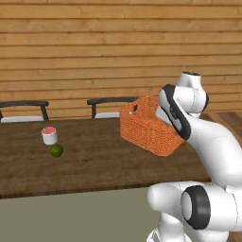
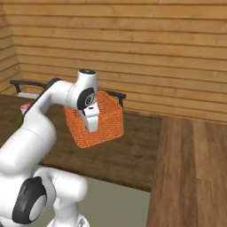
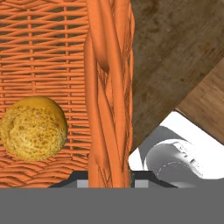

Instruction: Open the cabinet, pick up the bread from the cabinet and place it in the basket. Then move the basket to the dining counter.

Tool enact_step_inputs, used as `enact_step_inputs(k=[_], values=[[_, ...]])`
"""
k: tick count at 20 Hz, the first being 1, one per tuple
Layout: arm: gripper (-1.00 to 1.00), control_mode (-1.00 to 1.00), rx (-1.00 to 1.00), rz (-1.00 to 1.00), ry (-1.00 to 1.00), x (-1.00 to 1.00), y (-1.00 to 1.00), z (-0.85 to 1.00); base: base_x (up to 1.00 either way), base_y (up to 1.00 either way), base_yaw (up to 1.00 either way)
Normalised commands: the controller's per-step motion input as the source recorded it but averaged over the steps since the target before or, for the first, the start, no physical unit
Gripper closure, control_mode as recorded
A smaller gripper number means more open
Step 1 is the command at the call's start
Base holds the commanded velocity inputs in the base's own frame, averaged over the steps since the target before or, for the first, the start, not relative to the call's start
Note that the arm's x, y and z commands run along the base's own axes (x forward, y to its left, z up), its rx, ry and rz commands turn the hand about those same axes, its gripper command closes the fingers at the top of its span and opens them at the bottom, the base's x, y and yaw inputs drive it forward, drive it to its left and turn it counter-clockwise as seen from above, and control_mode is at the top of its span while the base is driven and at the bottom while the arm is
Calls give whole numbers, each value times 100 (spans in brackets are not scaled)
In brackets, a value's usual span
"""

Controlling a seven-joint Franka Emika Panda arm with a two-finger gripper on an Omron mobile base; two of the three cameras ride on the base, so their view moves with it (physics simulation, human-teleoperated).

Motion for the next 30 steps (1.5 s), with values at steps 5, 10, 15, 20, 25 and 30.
enact_step_inputs(k=[5, 10, 15, 20, 25, 30], values=[[100, -100, -3, -4, 0, 98, 0, -32, 0, 0, 0], [100, -100, 0, -7, 0, 45, 0, -37, 0, 0, 0], [100, -100, 0, -6, 1, 11, 0, -48, 0, 0, 0], [100, -100, 3, -1, 0, 0, 0, -39, 0, 0, 0], [100, -100, 5, -1, 0, 0, 0, -40, 0, 0, 0], [-100, -100, 1, 0, 0, 0, 0, -8, 0, 0, 0]])
